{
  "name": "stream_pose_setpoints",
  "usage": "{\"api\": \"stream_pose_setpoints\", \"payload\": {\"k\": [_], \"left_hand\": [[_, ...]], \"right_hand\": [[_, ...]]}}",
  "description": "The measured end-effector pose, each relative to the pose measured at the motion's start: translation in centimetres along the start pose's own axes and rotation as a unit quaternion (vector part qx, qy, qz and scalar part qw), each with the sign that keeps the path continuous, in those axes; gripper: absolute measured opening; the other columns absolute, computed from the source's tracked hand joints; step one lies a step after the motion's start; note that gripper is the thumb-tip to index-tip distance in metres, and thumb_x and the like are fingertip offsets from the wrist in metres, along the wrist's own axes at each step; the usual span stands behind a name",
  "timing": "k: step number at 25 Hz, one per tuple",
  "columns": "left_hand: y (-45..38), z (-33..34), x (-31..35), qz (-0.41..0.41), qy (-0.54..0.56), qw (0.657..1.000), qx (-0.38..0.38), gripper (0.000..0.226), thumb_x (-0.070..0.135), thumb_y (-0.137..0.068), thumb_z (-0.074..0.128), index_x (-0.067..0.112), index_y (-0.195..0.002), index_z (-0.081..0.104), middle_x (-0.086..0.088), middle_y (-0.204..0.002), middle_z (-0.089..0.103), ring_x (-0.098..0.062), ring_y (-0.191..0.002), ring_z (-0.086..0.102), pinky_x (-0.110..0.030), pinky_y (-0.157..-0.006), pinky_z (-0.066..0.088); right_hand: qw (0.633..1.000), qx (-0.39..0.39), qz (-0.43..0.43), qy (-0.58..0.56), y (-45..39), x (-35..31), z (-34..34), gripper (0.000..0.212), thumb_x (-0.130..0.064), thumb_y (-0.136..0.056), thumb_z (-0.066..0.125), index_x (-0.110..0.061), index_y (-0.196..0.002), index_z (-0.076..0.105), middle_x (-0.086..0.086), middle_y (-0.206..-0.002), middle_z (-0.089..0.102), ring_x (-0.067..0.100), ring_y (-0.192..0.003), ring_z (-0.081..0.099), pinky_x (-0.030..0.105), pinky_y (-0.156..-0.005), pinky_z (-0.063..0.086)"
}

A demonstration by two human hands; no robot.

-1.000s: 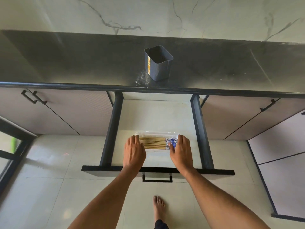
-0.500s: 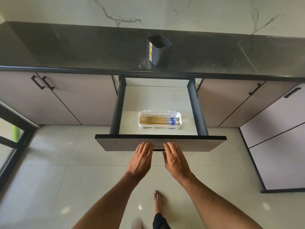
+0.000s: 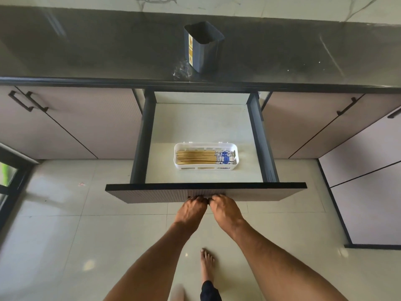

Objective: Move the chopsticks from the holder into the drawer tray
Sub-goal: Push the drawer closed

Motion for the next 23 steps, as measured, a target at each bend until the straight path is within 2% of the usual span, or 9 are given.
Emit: {"api": "stream_pose_setpoints", "payload": {"k": [3,6,8,18,23], "left_hand": [[-1.6,0.3,0.3,-0.03,0.014,0.999,0.0,0.037,-0.001,-0.085,0.061,0.011,-0.12,0.066,-0.009,-0.114,0.069,-0.029,-0.107,0.067,-0.035,-0.091,0.052],[-2.8,-0.1,0.4,0.001,0.027,0.999,0.039,0.035,-0.002,-0.052,0.086,0.009,-0.084,0.077,-0.006,-0.076,0.073,-0.024,-0.07,0.073,-0.029,-0.068,0.059],[-4.7,-0.6,-0.2,0.015,0.029,0.997,0.064,0.039,-0.004,-0.041,0.089,0.008,-0.076,0.077,-0.005,-0.068,0.071,-0.022,-0.06,0.07,-0.028,-0.061,0.059],[-17.9,-4.6,-5.8,-0.006,0.027,0.99,0.135,0.028,-0.008,-0.061,0.081,0.002,-0.086,0.075,-0.012,-0.074,0.07,-0.03,-0.067,0.069,-0.039,-0.07,0.059],[-24.9,-6.9,-8.6,-0.005,0.011,0.987,0.161,0.027,-0.01,-0.061,0.079,0.002,-0.085,0.074,-0.013,-0.071,0.069,-0.032,-0.065,0.068,-0.04,-0.07,0.059]], "right_hand": [[0.999,-0.04,0.018,-0.005,-1.7,0.9,0.0,0.022,-0.005,-0.095,0.059,-0.014,-0.112,0.07,0.006,-0.109,0.074,0.022,-0.101,0.07,0.034,-0.092,0.058],[0.999,-0.046,0.01,-0.008,-3.2,1.6,-0.3,0.025,-0.004,-0.095,0.057,-0.013,-0.115,0.069,0.007,-0.11,0.072,0.024,-0.103,0.069,0.036,-0.093,0.057],[0.999,-0.049,0.002,-0.01,-5.2,2.3,-0.8,0.026,-0.002,-0.095,0.055,-0.012,-0.115,0.068,0.008,-0.111,0.071,0.024,-0.104,0.069,0.037,-0.093,0.057],[1.0,-0.007,-0.008,-0.014,-18.5,7.4,-5.7,0.023,0.001,-0.09,0.056,-0.01,-0.102,0.071,0.01,-0.099,0.073,0.028,-0.094,0.071,0.039,-0.088,0.058],[1.0,0.006,-0.002,-0.005,-25.5,10.2,-8.2,0.022,0.003,-0.088,0.057,-0.009,-0.097,0.073,0.011,-0.094,0.074,0.03,-0.089,0.073,0.04,-0.082,0.058]]}}
Point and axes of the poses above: each hand's wrist, its own y-axis away from the middle knuckle, its own z-axis out of the palm, x = y × z, the point moved 4 cm from there along -y, towards the middle knuckle
